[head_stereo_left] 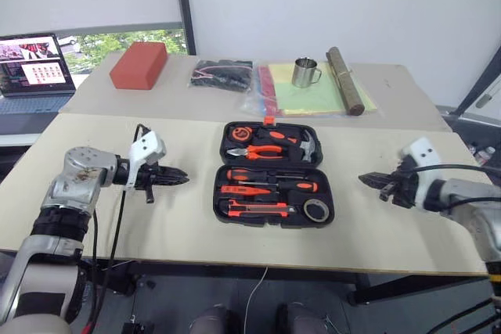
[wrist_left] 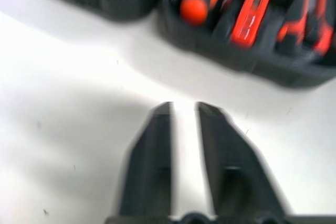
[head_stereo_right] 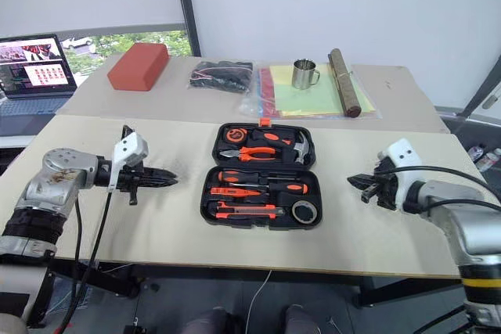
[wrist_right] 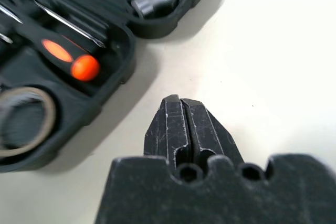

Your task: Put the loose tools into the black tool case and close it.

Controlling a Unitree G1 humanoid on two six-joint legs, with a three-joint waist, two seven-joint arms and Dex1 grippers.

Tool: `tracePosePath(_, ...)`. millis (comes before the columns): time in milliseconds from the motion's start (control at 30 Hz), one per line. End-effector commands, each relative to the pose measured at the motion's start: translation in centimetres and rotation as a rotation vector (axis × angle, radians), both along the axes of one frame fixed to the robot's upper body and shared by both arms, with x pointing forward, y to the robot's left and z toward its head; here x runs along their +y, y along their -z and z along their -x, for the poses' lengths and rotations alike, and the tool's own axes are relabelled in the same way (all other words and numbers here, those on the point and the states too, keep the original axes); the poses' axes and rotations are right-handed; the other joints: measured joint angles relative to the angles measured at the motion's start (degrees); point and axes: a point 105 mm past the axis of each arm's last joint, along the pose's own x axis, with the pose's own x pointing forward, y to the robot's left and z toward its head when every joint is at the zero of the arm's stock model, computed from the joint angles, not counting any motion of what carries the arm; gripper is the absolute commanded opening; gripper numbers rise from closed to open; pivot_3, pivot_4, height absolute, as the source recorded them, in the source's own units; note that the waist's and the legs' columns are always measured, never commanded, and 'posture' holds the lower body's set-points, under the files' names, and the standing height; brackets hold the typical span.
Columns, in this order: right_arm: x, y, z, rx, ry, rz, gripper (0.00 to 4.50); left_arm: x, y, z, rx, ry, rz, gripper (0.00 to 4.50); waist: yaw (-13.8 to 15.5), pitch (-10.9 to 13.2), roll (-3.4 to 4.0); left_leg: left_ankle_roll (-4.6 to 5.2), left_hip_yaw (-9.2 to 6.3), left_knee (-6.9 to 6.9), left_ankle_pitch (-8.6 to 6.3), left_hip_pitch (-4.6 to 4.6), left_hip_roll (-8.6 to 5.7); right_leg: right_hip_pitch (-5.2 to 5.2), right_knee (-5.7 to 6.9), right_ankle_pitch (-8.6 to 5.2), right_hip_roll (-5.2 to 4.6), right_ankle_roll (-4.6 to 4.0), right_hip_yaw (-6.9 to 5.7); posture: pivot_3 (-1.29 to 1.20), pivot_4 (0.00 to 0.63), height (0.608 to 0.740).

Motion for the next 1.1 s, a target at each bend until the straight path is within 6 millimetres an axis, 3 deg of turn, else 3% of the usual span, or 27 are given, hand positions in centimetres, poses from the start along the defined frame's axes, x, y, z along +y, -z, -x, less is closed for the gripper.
tracePosePath(33,1.7,0.2,-1.2,-0.044,-0.097,0.082,0.00,-2.3,-0.2,-0.4,-0.030,0.057,0.018,0.03,-0.08,0.00,0.00,0.00,0.02,0.00,0.00,-0.02,-0.01,0.00,0.00,0.00,0.03,0.00,-0.03,0.00,0.150,0.736)
tracePosePath(167,4.1,0.3,-1.6,-0.040,-0.202,0.103,0.00,-4.5,-0.4,0.0,0.002,0.133,0.054,0.03,-0.48,0.00,0.00,-0.01,0.06,0.01,0.01,-0.01,0.01,-0.01,0.02,-0.01,0.07,0.02,-0.07,0.00,0.150,0.736)
tracePosePath(300,6.1,0.4,0.5,0.020,-0.377,0.089,0.00,-5.9,-0.4,2.0,0.080,0.252,0.054,0.03,-0.91,0.01,0.00,-0.01,0.06,-0.05,0.01,-0.02,0.01,-0.05,0.01,-0.01,0.08,0.02,-0.08,0.00,0.150,0.736)
tracePosePath(633,7.5,2.2,6.3,0.111,-0.516,0.080,0.00,-4.9,1.3,6.5,0.182,0.355,-0.038,0.03,-1.13,0.01,0.01,-0.02,0.05,-0.50,0.01,0.09,-0.02,-0.02,-0.17,-0.10,0.07,0.03,-0.13,0.00,0.150,0.736)
tracePosePath(833,6.7,3.1,8.0,0.119,-0.443,0.078,0.00,-3.7,2.8,7.8,0.193,0.308,-0.076,0.03,-1.06,0.01,0.01,-0.08,0.04,-0.49,-0.01,0.31,0.00,0.11,-0.14,-0.13,-0.21,0.03,0.06,0.00,0.150,0.736)
tracePosePath(1000,2.9,2.1,7.2,0.100,-0.227,0.102,0.00,-0.5,2.4,5.7,0.207,0.054,-0.029,0.03,-0.80,0.01,0.02,-0.35,-0.01,-0.47,-0.08,0.32,-0.02,0.10,-0.07,-0.13,-0.39,0.00,0.06,0.00,0.150,0.736)
tracePosePath(1033,2.3,1.6,7.1,0.098,-0.200,0.086,0.60,0.1,2.0,5.1,0.224,-0.006,0.007,0.54,-0.73,0.01,0.02,-0.36,-0.01,-0.44,-0.08,0.32,-0.02,0.10,-0.05,-0.12,-0.39,0.00,0.06,0.00,0.150,0.736)
tracePosePath(1100,1.4,-0.2,6.3,0.084,-0.137,0.000,1.13,1.3,0.6,3.1,0.257,-0.155,0.114,1.10,-0.59,0.02,0.00,-0.35,-0.01,-0.42,-0.04,0.31,-0.01,0.10,-0.03,-0.13,-0.37,0.01,0.06,0.00,0.150,0.736)
